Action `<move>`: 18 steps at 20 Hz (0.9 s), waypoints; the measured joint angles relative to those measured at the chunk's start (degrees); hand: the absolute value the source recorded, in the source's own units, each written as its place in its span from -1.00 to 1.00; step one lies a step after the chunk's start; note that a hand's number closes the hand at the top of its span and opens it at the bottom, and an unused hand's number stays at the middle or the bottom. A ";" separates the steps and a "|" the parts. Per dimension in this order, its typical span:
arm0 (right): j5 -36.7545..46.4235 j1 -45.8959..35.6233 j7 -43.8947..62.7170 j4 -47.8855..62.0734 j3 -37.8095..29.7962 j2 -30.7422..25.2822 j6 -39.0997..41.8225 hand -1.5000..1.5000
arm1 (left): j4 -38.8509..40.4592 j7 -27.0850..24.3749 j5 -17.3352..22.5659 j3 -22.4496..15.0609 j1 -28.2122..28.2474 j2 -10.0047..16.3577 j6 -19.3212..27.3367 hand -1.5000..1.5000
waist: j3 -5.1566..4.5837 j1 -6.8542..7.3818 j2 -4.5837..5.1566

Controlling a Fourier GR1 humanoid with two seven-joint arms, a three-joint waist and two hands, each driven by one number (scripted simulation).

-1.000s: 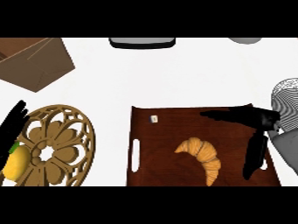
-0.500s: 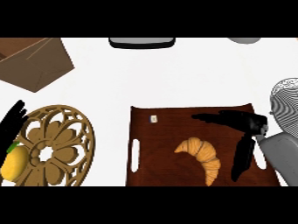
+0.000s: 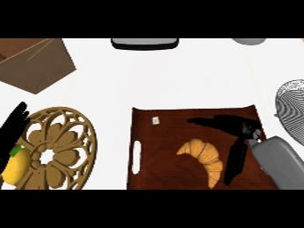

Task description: Pick the croissant from the tray and place it in the tiered basket

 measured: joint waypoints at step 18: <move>9.24 6.44 -7.40 -4.19 1.93 4.02 -4.04 1.00 | 1.83 -1.43 -1.61 3.16 -0.07 -1.07 -3.01 0.00 | -0.57 -0.56 -0.78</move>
